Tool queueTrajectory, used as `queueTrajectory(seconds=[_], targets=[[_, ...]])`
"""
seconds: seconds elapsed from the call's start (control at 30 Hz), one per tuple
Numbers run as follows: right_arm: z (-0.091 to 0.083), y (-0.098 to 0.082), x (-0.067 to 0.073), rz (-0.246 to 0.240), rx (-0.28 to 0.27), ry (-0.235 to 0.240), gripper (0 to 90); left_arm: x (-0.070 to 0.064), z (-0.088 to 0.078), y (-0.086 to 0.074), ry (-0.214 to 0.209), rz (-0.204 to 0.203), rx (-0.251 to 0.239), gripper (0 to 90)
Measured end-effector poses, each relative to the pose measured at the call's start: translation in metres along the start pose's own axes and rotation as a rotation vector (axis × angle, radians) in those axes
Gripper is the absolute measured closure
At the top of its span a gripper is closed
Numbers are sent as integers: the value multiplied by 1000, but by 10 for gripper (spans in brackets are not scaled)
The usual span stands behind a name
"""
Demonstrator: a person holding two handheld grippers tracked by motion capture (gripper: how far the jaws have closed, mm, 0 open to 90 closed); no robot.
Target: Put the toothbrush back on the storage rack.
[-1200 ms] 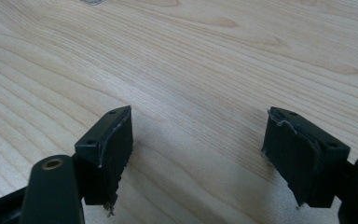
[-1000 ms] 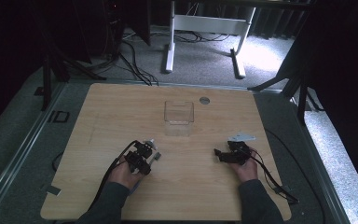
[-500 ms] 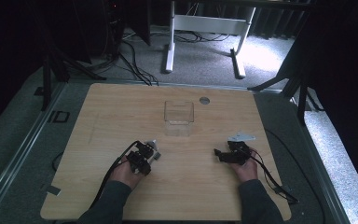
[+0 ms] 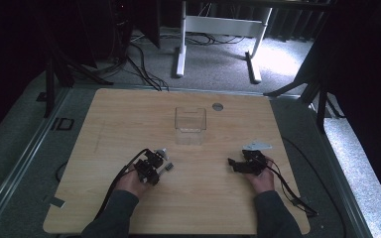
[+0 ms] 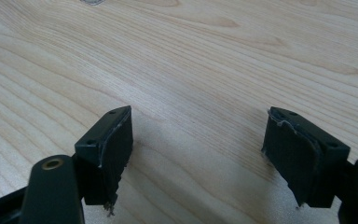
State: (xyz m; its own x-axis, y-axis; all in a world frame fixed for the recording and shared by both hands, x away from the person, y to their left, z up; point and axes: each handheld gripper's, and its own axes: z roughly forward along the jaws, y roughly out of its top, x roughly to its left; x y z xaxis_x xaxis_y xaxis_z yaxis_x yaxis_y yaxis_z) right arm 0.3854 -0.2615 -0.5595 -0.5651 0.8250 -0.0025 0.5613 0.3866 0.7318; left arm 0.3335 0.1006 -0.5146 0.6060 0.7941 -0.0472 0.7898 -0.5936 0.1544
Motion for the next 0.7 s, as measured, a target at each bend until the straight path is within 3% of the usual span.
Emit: queueTrajectory(seconds=[0.3,0.7], targets=[[0,0,0,0,0,1,236,8,-14,-4,-11,-2,-56,818],[0,0,0,0,0,1,236,16,-27,-8,4,-18,-103,819]])
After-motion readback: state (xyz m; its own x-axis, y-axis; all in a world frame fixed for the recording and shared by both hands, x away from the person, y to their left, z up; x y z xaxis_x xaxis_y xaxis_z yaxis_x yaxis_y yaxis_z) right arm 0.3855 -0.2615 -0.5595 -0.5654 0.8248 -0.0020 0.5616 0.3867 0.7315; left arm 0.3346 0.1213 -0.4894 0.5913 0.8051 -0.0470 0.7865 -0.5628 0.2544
